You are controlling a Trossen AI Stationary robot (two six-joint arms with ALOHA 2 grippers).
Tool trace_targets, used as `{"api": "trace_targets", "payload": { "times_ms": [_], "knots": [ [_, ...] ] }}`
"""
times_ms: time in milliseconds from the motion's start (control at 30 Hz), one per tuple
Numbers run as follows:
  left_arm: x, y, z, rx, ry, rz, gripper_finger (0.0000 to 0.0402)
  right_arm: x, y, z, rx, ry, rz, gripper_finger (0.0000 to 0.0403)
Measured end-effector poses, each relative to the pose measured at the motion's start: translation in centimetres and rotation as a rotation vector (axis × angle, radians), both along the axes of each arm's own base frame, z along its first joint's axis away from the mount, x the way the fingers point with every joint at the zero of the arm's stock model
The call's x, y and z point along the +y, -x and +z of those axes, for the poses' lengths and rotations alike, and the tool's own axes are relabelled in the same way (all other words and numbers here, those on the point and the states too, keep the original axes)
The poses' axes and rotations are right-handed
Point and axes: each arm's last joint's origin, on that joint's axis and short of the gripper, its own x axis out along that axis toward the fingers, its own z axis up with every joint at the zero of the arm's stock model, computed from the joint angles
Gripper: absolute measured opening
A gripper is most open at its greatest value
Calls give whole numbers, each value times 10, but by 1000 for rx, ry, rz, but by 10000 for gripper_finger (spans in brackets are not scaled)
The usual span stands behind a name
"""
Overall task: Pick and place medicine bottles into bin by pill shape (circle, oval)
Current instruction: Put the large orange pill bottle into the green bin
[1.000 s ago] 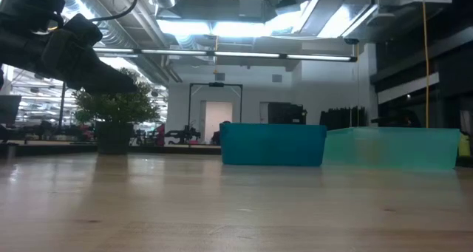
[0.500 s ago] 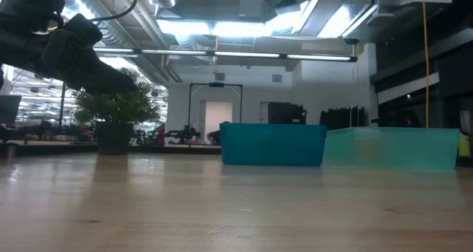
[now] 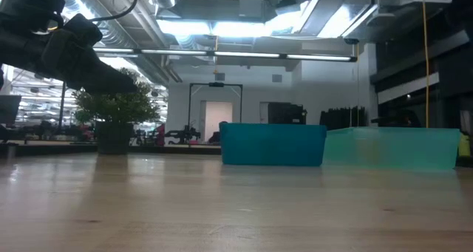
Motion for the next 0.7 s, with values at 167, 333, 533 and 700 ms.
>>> {"api": "trace_targets", "payload": {
  "times_ms": [167,333,533,700],
  "knots": [
    [0,0,0,0,0,0,195,0,0,0,-17,18,20,367],
    [0,0,0,0,0,0,195,0,-1,0,-19,16,14,367],
    [0,0,0,0,0,0,195,0,-1,0,-21,18,15,367],
    [0,0,0,0,0,0,195,0,-1,0,-21,18,14,346]
  ]
}}
